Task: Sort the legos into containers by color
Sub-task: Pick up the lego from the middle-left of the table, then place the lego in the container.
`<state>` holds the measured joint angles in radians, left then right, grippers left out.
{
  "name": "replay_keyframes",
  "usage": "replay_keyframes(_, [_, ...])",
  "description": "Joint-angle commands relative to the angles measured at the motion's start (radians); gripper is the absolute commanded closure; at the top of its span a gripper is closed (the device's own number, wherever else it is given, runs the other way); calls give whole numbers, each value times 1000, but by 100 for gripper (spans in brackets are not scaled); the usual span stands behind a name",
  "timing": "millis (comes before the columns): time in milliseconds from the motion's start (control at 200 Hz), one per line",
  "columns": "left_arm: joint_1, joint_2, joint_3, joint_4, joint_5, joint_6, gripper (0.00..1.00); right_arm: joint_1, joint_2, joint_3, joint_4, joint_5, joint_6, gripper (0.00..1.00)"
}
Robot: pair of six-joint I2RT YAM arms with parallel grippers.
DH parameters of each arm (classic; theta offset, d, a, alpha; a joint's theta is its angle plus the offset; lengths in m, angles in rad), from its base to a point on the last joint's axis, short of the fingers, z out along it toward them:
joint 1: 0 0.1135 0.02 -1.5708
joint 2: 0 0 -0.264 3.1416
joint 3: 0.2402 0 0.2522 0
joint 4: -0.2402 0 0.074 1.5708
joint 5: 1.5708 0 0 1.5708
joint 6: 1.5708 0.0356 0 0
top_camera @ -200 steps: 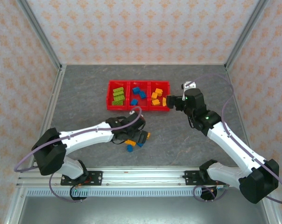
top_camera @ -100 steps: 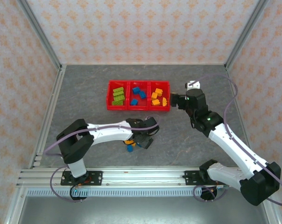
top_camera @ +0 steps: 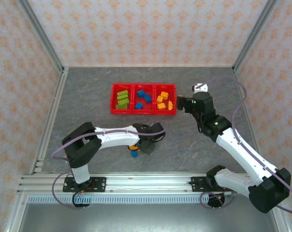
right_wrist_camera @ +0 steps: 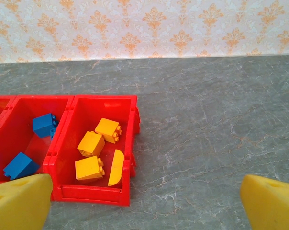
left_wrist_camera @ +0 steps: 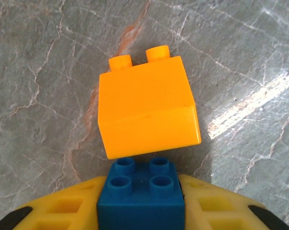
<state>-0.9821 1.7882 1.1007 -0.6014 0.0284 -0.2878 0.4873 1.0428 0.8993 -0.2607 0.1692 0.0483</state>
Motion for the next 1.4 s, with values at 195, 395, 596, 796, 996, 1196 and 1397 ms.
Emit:
replay_keyframes(195, [-3, -86, 9, -12, -68, -40, 72, -1, -21, -2, 18, 10, 6, 0])
replay_keyframes(395, [103, -213, 20, 71, -93, -98, 74, -1, -62, 4, 2, -5, 15, 0])
replay_keyframes(596, [283, -184, 155, 49, -88, -149, 75, -1, -156, -19, -20, -134, 41, 0])
replay_keyframes(796, [330, 38, 440, -59, -140, -132, 75, -1, -259, -105, -53, -185, 64, 0])
replay_keyframes(996, [385, 252, 670, -117, -166, -159, 75, -1, -379, -192, -53, -328, 92, 0])
replay_keyframes(1196, [428, 359, 804, -158, -194, -207, 74, -1, -415, -234, -61, -346, 103, 0])
replay_keyframes(1397, [443, 372, 817, -128, -166, -193, 64, -1, -408, -235, -42, -355, 94, 0])
